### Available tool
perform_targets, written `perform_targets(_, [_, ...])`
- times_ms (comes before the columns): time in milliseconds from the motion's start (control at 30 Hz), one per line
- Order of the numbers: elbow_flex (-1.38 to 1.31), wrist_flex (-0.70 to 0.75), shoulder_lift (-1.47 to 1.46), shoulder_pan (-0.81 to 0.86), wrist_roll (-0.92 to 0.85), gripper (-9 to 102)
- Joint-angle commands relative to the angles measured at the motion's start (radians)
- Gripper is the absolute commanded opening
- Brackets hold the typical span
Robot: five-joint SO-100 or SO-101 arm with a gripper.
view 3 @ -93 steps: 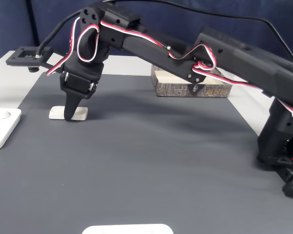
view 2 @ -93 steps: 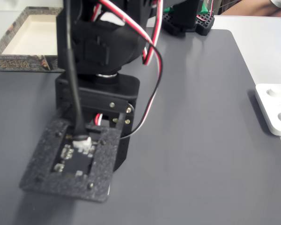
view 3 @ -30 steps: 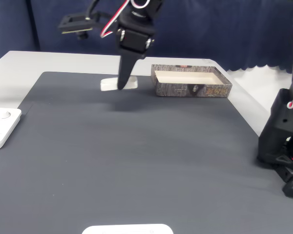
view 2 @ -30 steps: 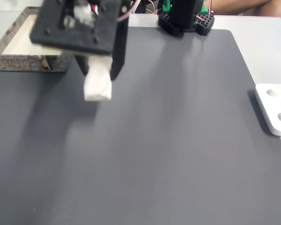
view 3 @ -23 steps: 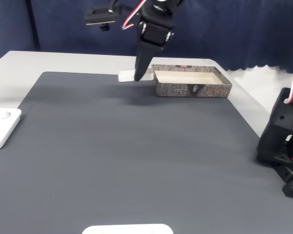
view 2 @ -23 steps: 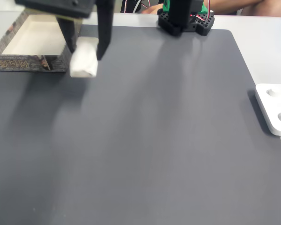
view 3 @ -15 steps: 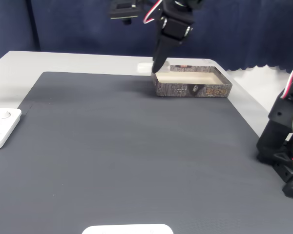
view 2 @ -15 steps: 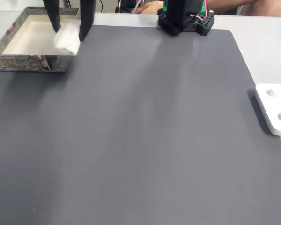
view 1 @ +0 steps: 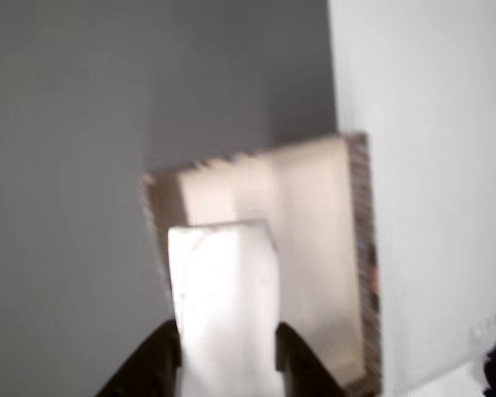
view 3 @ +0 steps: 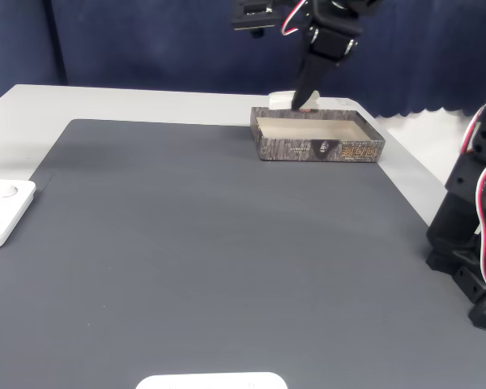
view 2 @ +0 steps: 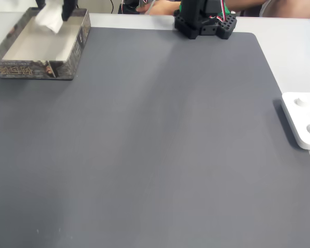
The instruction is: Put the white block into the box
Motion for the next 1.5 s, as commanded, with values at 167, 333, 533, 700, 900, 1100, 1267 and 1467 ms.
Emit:
perform_targets(167, [-0.003, -0.064, -0.035, 0.103, 0.092, -2])
perform_targets(333, [-0.003, -0.109, -0.109, 0.118, 0.121, -2])
perform_targets(533, [-0.055, -0.126, -0.201, 0.133, 0.15, -2])
perform_targets(700, [-0.126, -0.129, -0.267, 0.155, 0.169, -2])
perform_targets(900, [-0.19, -0.13, -0.321, 0.167, 0.179, -2])
perform_targets(1100, [-0.199, -0.164, -0.35, 0.153, 0.178, -2])
perform_targets(1267, [-0.216, -0.179, -0.374, 0.149, 0.156, -2])
perform_targets(1467, [-0.209, -0.187, -0.379, 0.149, 0.143, -2])
